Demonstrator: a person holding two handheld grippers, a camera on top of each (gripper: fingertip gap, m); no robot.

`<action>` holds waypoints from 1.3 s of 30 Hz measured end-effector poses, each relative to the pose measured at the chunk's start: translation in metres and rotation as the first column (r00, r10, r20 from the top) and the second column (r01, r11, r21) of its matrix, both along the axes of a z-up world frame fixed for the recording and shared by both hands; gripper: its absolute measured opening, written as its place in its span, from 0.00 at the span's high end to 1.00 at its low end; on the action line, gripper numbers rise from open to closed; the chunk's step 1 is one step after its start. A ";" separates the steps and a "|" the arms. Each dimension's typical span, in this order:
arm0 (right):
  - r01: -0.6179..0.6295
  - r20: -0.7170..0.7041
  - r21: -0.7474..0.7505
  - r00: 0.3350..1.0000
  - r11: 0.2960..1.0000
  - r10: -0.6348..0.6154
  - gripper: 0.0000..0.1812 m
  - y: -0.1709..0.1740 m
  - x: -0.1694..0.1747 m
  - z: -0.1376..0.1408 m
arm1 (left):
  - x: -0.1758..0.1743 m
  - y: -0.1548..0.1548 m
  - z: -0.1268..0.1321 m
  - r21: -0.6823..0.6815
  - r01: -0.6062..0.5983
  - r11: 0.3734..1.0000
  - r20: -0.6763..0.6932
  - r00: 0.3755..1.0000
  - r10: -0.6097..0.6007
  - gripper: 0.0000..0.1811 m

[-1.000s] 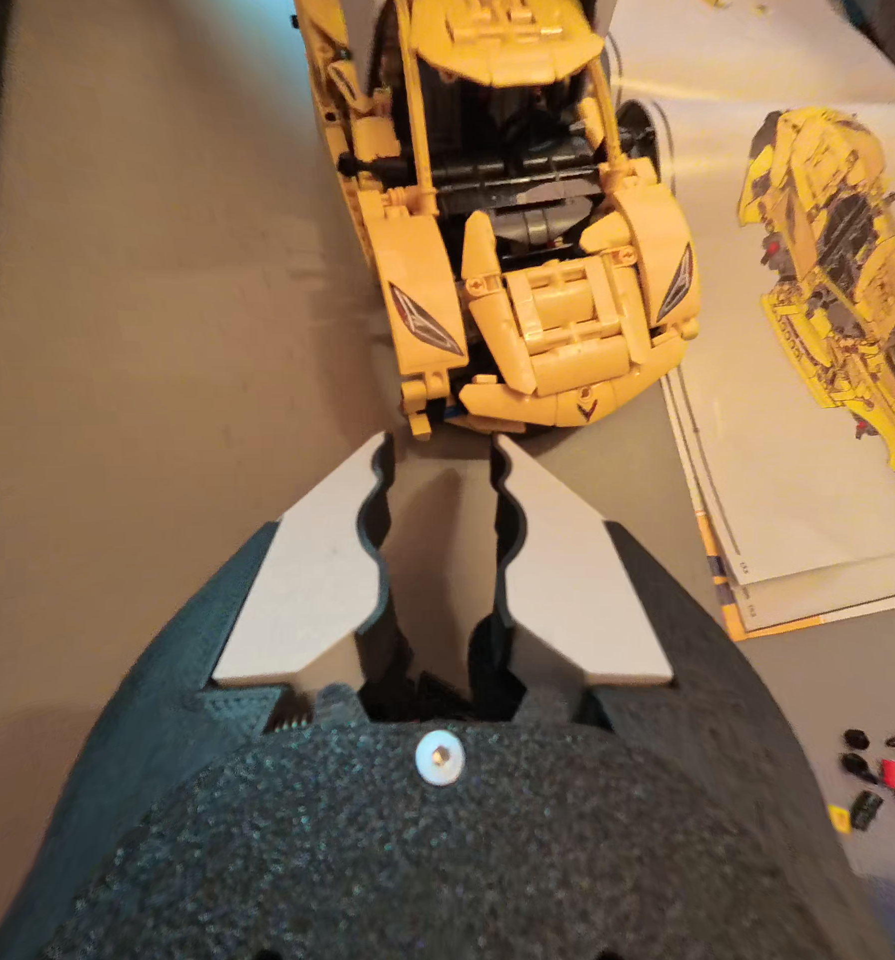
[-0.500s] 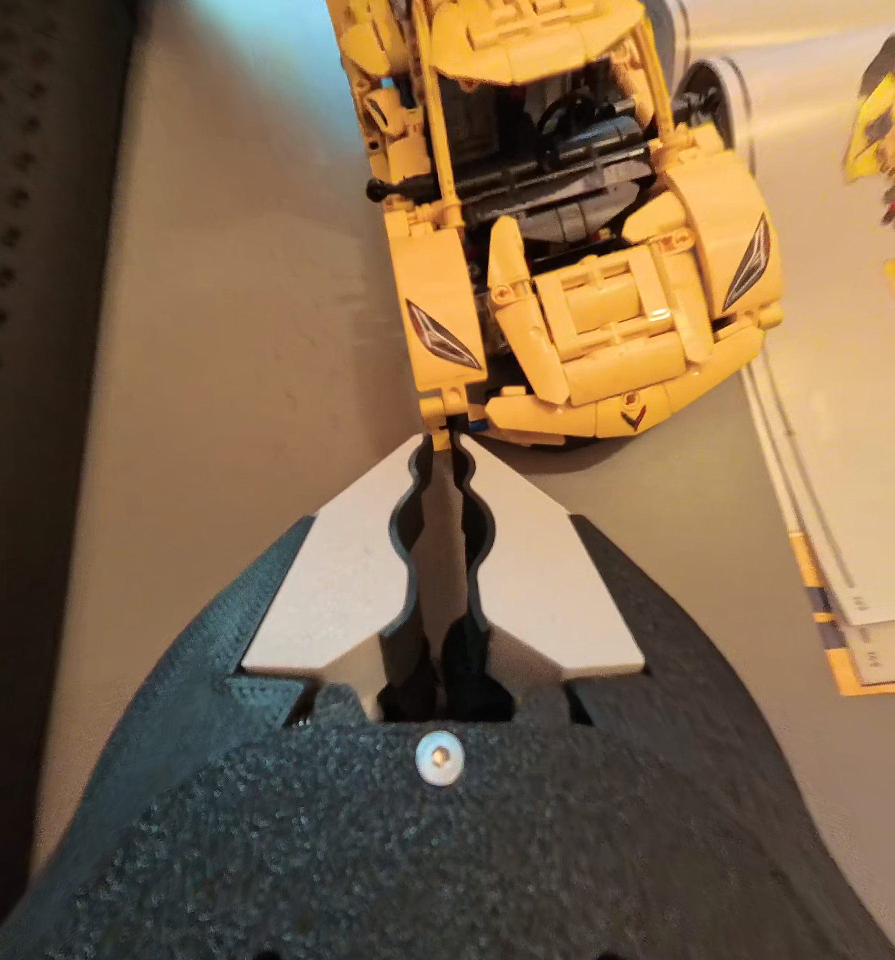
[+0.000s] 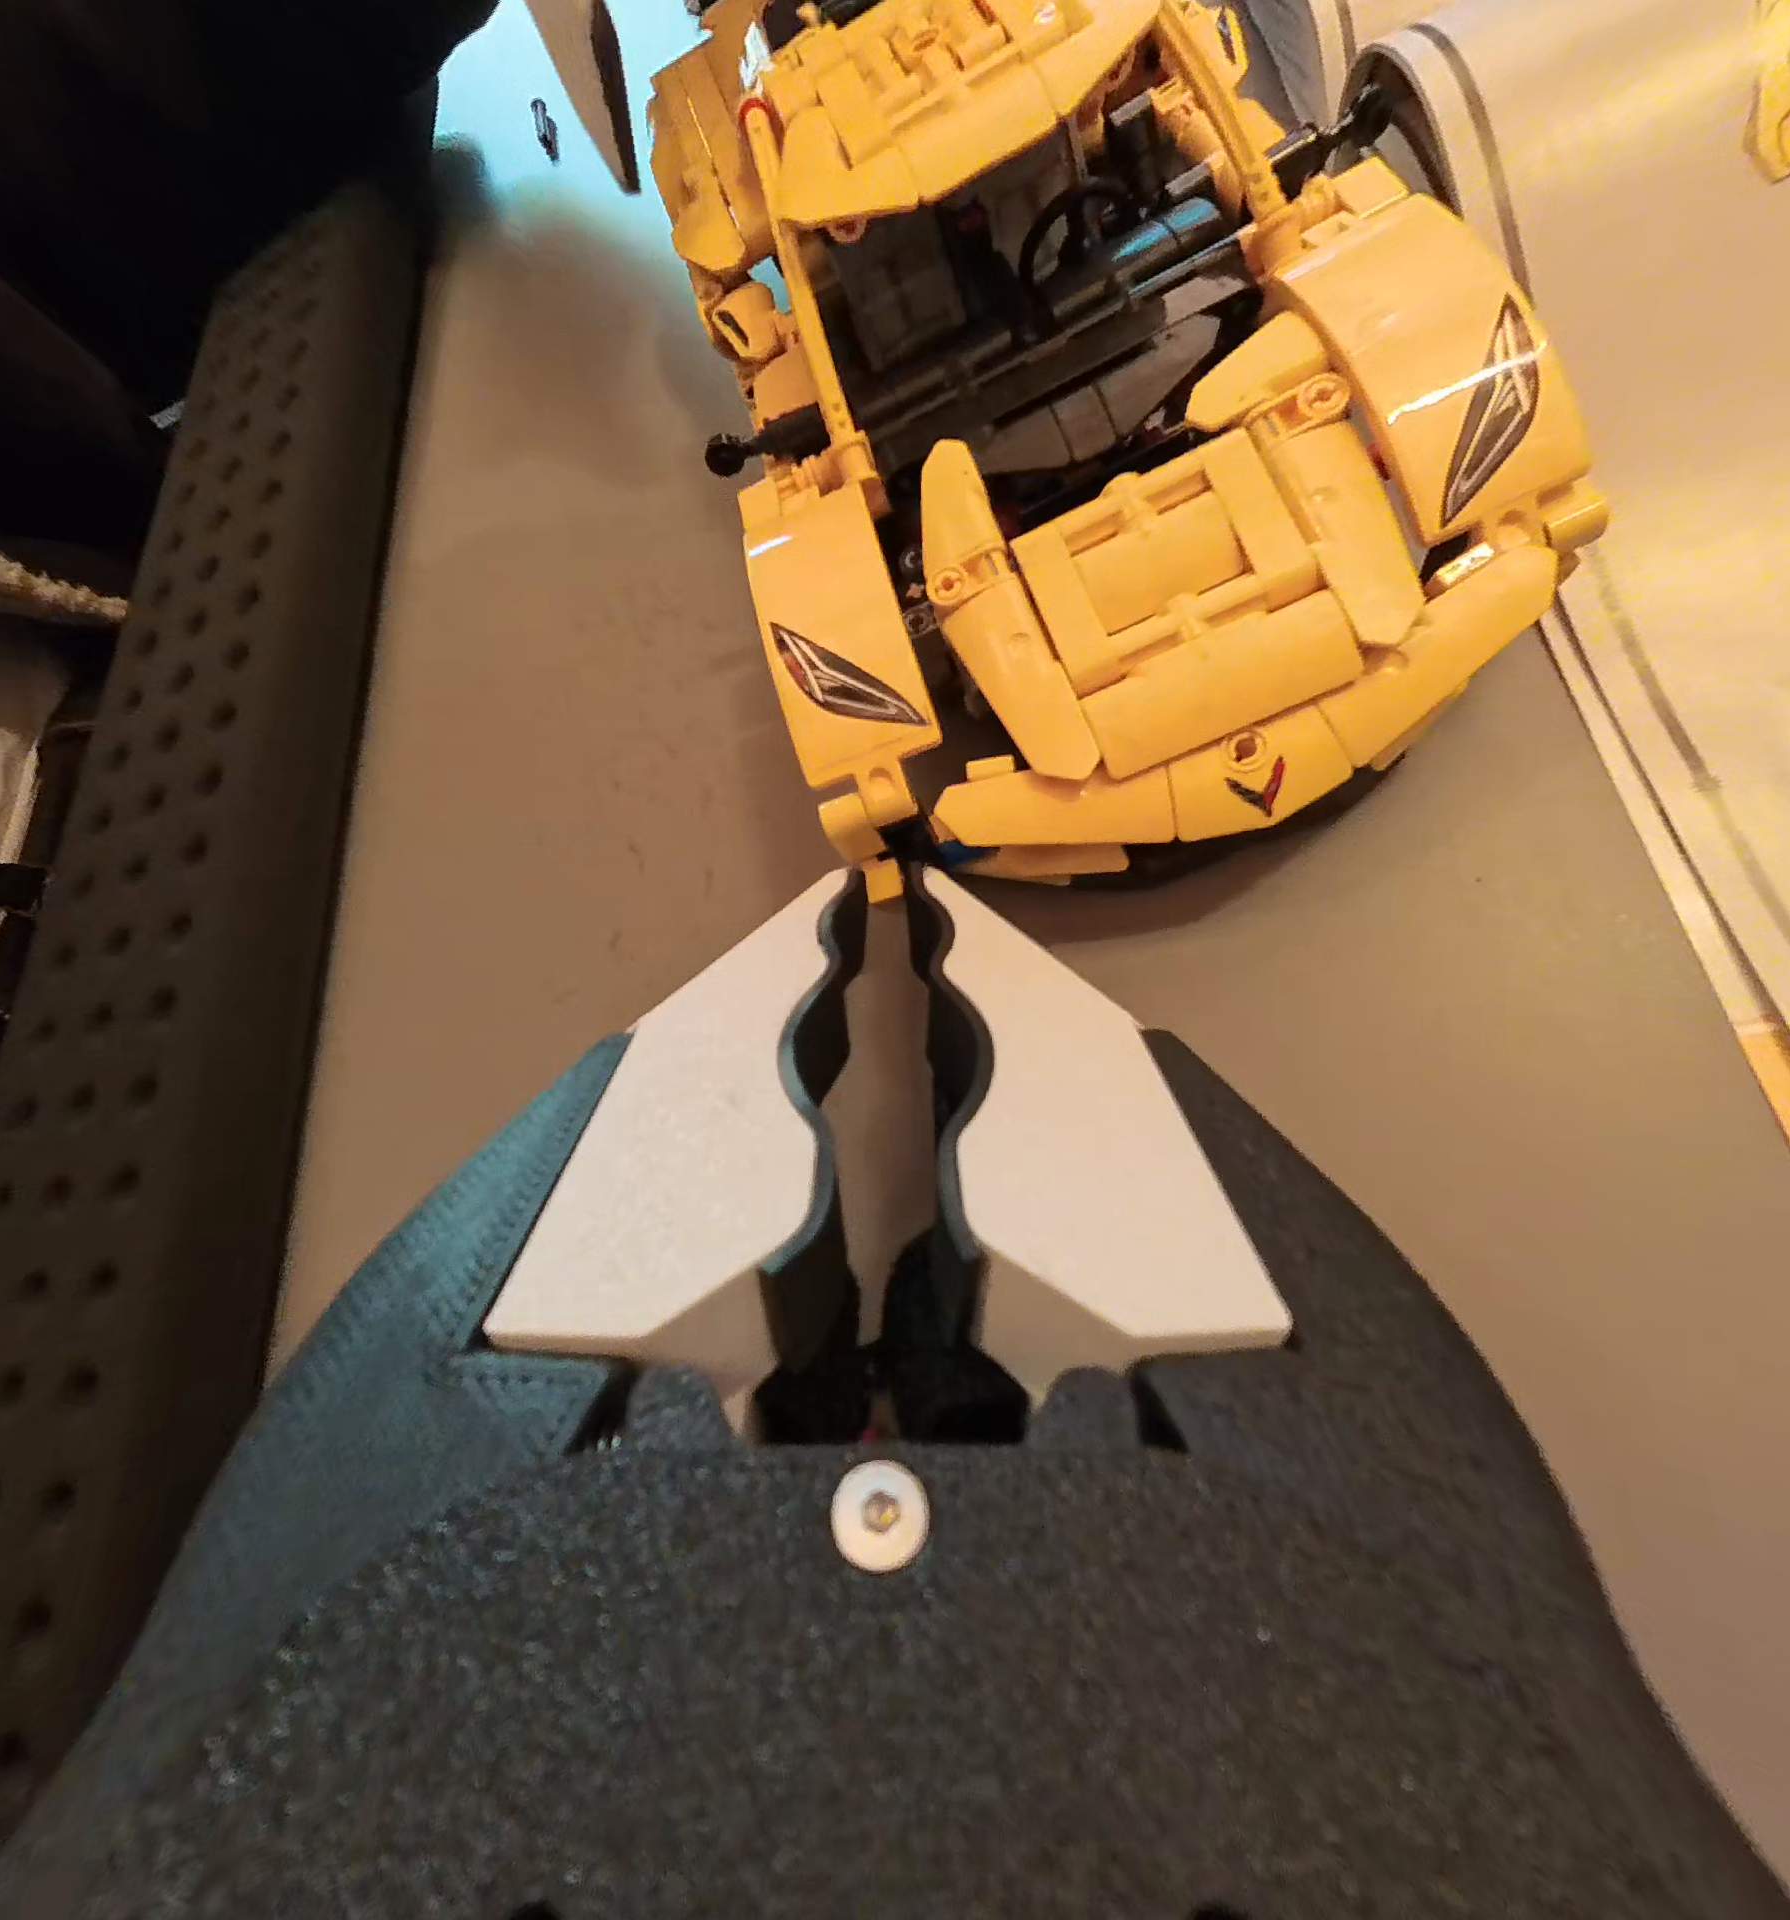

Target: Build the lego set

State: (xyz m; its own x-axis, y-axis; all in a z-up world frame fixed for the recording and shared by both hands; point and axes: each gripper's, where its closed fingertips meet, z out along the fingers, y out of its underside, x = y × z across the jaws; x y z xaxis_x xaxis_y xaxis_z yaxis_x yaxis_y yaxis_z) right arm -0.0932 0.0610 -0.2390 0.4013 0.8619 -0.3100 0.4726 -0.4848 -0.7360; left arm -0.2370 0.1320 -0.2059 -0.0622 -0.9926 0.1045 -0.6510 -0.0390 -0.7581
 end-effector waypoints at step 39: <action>-0.091 0.038 0.057 0.995 0.994 0.089 0.97 -0.010 -0.020 -0.001 | 0.003 0.013 -0.004 0.103 -0.083 0.991 -0.015 0.996 0.085 0.57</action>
State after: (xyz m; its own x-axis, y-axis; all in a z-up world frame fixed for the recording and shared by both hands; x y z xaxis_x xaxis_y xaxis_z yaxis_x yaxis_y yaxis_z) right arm -0.1136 0.0512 -0.2402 0.3311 0.9111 -0.2454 0.5384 -0.3960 -0.7438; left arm -0.2336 0.1451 -0.2098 0.0227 -0.9997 0.0030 -0.6633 -0.0173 -0.7482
